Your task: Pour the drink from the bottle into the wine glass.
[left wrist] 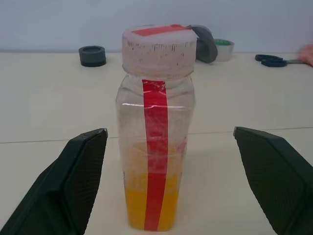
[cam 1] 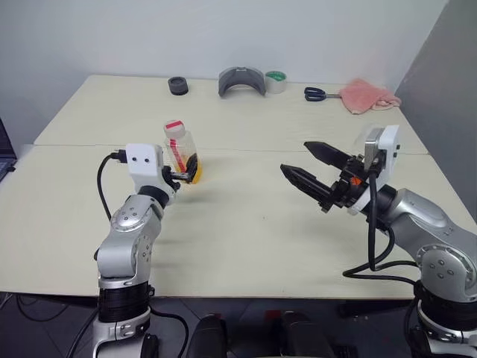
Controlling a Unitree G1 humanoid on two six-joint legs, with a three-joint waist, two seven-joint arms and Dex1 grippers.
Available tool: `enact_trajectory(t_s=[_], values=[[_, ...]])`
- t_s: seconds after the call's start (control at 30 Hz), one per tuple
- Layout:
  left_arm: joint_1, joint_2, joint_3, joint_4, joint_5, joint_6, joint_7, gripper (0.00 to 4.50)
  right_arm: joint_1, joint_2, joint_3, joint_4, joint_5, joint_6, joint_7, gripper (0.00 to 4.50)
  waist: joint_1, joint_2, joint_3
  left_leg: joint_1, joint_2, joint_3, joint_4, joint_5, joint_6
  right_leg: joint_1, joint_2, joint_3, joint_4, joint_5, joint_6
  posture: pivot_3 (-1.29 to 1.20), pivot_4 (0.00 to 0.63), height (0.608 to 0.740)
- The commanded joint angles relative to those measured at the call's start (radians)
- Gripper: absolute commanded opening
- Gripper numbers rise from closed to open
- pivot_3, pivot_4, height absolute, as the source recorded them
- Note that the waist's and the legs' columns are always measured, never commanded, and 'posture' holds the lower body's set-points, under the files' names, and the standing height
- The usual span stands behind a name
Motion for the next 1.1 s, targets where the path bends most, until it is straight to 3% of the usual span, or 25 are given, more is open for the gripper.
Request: enact_trajectory(t_s=[0.03, 0.53, 1.1], values=[[-0.021, -0.006, -0.006, -0.007, 0.005, -0.03, 0.003, 4.45, -0.007, -0.011, 0.007, -0.038, 0.007, -0.029, 0.009, 4.5, 0.0, 0.0, 0.0, 0.0, 0.0, 0.0, 0.0, 0.0, 0.0, 0.0, 0.0, 0.0, 0.0, 0.0, 0.0, 0.0, 0.15, 0.74], [-0.091, 0.019, 0.001, 0.118, 0.018, -0.101, -0.021, 4.45, -0.029, -0.031, 0.015, -0.028, 0.007, -0.038, 0.003, 4.5, 0.001, 0.0, 0.0, 0.0, 0.0, 0.0, 0.0, 0.0, 0.0, 0.0, 0.0, 0.0, 0.0, 0.0, 0.0, 0.0, 0.15, 0.74], [-0.217, 0.044, -0.027, 0.416, 0.057, -0.292, -0.121, 4.45, -0.037, -0.041, 0.009, -0.037, 0.012, -0.03, -0.026, 4.5, 0.001, 0.0, 0.0, 0.0, 0.0, 0.0, 0.0, 0.0, 0.0, 0.0, 0.0, -0.001, 0.0, 0.0, 0.0, 0.0, 0.15, 0.74]])
